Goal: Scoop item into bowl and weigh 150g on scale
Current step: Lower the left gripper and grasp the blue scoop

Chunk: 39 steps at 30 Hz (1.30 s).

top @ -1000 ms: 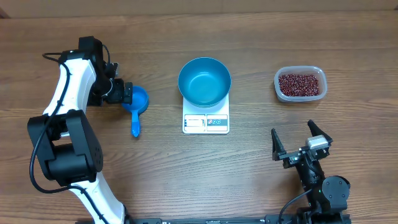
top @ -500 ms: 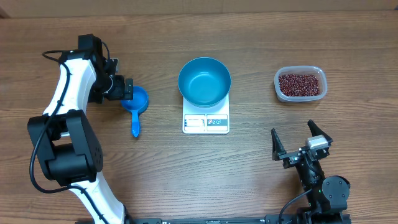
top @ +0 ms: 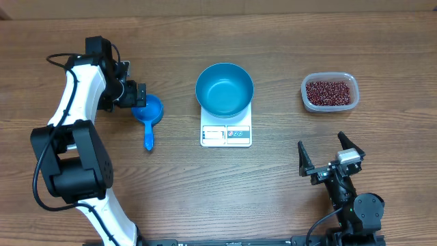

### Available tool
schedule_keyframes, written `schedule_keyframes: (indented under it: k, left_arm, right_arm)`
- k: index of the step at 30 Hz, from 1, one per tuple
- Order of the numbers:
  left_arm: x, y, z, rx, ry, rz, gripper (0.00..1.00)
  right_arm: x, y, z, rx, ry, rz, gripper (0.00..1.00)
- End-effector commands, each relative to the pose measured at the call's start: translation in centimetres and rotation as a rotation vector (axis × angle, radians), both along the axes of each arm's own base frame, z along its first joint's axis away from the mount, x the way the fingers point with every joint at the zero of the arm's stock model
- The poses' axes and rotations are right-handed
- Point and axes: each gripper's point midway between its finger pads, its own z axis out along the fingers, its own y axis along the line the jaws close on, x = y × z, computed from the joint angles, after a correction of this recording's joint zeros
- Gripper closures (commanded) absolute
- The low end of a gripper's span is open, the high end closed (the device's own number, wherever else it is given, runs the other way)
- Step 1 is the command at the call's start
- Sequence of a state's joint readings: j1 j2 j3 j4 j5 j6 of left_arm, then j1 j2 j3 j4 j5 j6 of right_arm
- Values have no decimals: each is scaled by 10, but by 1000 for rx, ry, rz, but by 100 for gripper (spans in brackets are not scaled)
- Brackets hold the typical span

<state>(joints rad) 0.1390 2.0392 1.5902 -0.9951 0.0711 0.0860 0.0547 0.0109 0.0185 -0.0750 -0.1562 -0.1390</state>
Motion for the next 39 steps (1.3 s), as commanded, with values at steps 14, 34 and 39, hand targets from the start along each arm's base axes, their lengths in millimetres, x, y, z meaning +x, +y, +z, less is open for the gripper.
schedule_keyframes:
  k: [14, 34, 39]
  left_arm:
    - [-10, -4, -54, -19, 120, -28, 0]
    - [-8, -4, -54, -19, 112, -28, 71]
    - [-8, -4, -54, -18, 112, -28, 89]
  right_arm:
    - [0, 0, -2, -15, -6, 2, 0]
    - [0, 0, -2, -15, -6, 2, 0]
    - [0, 0, -2, -15, -6, 2, 0]
